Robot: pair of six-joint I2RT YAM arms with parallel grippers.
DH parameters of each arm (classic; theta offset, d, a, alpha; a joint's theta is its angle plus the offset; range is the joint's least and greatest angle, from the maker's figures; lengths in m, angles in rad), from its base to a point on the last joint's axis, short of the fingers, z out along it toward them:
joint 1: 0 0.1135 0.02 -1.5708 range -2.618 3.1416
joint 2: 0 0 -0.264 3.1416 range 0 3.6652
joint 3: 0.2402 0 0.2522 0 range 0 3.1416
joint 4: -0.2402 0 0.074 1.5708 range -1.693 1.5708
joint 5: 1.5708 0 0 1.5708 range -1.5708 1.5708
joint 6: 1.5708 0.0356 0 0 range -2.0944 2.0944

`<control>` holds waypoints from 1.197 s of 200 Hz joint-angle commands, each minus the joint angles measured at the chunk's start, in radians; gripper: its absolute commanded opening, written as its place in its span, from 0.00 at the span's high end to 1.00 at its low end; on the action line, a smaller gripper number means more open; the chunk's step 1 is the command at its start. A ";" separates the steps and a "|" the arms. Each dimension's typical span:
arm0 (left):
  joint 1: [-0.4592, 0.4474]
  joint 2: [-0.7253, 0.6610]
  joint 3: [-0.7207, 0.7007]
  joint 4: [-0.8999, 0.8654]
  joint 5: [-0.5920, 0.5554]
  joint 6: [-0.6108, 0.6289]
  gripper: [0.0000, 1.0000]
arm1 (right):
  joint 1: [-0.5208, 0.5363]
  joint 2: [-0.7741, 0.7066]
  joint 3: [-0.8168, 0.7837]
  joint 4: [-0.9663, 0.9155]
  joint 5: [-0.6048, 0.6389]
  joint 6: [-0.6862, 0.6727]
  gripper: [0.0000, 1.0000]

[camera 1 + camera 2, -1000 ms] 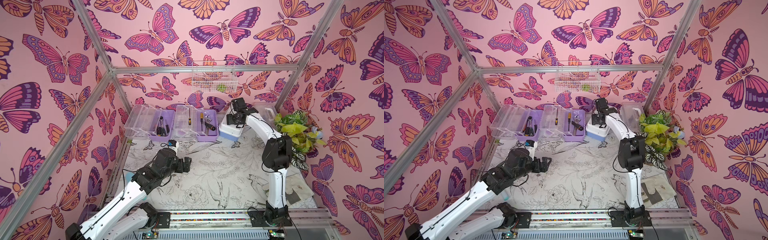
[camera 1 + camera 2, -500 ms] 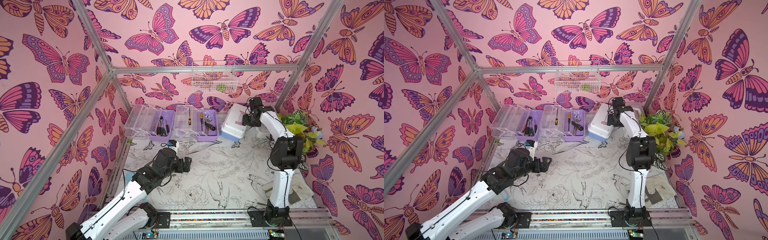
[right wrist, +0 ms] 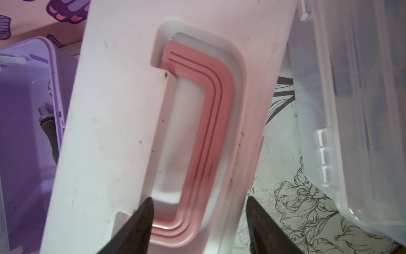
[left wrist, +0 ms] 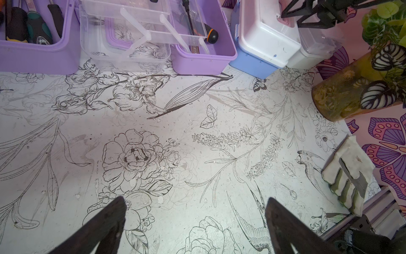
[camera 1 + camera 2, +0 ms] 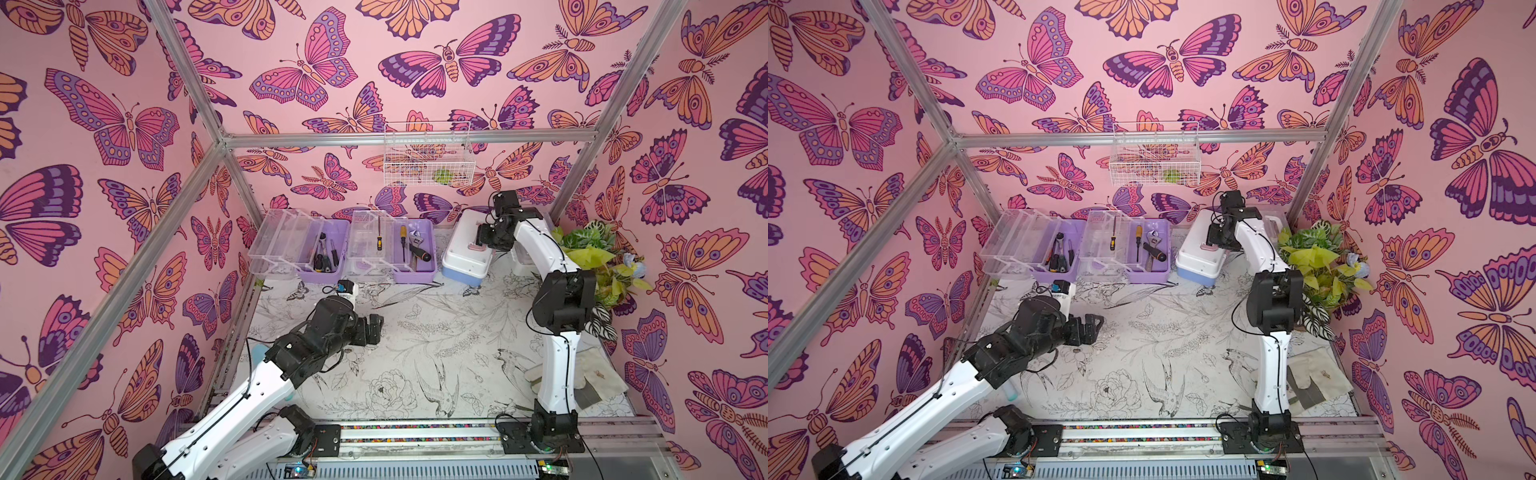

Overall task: Close toolboxes
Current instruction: Adjust the toolbox at the center of the board.

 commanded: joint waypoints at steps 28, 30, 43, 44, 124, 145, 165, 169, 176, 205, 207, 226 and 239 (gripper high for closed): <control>0.007 -0.007 -0.010 0.004 -0.014 0.007 0.01 | 0.005 0.043 0.059 -0.187 0.172 -0.051 0.44; 0.007 -0.007 -0.010 0.003 -0.015 0.007 0.01 | 0.003 0.042 0.059 -0.188 0.180 -0.056 0.44; 0.007 -0.009 -0.009 0.004 -0.016 0.009 0.01 | 0.002 0.042 0.061 -0.190 0.224 -0.091 0.49; 0.007 -0.010 -0.010 0.004 -0.017 0.009 0.01 | 0.001 0.042 0.061 -0.189 0.228 -0.093 0.49; 0.007 -0.011 -0.010 0.003 -0.021 0.008 0.01 | -0.069 0.117 0.166 -0.123 0.218 -0.285 0.58; 0.007 -0.012 -0.008 0.003 -0.023 0.008 0.01 | -0.088 0.141 0.194 -0.105 0.182 -0.312 0.58; 0.007 -0.011 -0.005 0.003 -0.029 0.010 0.01 | -0.096 0.151 0.204 -0.087 0.179 -0.329 0.58; 0.006 -0.009 -0.005 0.003 -0.029 0.010 0.01 | -0.099 0.153 0.209 -0.088 0.175 -0.324 0.58; 0.006 -0.003 -0.002 0.003 -0.032 0.010 0.01 | -0.104 0.154 0.219 -0.091 0.165 -0.312 0.58; 0.008 0.047 0.021 0.010 -0.043 0.036 0.01 | -0.105 0.100 0.214 -0.090 0.060 -0.260 0.45; 0.010 0.052 0.026 0.010 -0.044 0.040 0.01 | -0.104 0.095 0.212 -0.089 0.050 -0.256 0.44; 0.039 0.118 0.080 0.011 -0.023 0.076 0.01 | -0.101 0.022 0.193 -0.078 -0.025 -0.228 0.37; 0.075 0.169 0.128 0.012 -0.010 0.100 0.01 | -0.092 -0.035 0.174 -0.071 -0.049 -0.211 0.34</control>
